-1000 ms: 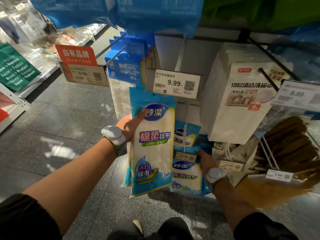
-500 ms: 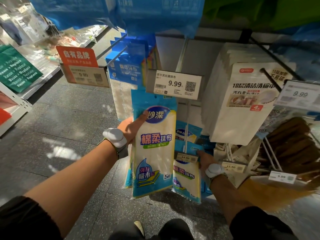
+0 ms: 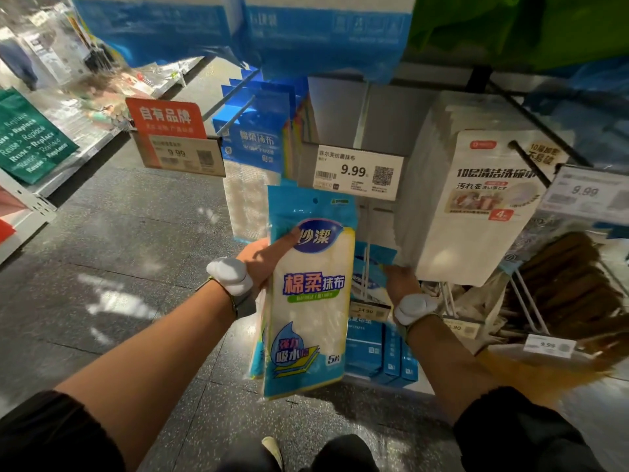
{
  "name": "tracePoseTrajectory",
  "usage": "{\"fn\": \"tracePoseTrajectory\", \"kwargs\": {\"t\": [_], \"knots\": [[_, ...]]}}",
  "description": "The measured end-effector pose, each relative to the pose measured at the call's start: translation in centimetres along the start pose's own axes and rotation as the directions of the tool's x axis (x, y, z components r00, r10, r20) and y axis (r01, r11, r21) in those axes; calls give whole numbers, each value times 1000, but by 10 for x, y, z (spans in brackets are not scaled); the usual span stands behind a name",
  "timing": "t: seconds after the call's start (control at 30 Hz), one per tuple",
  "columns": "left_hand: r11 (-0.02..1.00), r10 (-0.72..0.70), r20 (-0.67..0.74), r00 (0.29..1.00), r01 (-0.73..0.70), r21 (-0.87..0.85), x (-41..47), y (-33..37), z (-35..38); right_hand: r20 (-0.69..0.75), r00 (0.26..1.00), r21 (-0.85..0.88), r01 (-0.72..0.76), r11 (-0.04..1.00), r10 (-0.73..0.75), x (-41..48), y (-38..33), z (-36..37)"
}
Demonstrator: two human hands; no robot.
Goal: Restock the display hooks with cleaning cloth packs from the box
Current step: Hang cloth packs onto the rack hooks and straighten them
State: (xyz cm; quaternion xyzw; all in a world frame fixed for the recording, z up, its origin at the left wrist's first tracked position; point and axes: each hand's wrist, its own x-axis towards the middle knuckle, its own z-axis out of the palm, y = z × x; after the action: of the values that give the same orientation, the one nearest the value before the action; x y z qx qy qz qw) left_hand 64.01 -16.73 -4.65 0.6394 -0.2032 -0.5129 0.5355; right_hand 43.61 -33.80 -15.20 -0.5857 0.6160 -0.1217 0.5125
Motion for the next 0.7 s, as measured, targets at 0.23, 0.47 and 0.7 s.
{"fn": "tracePoseTrajectory", "kwargs": {"t": [0.23,0.47,0.7], "knots": [[998,-39,23,999,38,47,-9,6,5,76,972,508,155,847,-223,-74,-78,-1],[989,-60,85,995,48,138,-26,15,-3,132,980,550,53,834,-149,-92,-79,-4],[980,-87,229,970,42,192,-39,20,-13,208,975,736,-106,668,-75,-116,-67,-1]]}}
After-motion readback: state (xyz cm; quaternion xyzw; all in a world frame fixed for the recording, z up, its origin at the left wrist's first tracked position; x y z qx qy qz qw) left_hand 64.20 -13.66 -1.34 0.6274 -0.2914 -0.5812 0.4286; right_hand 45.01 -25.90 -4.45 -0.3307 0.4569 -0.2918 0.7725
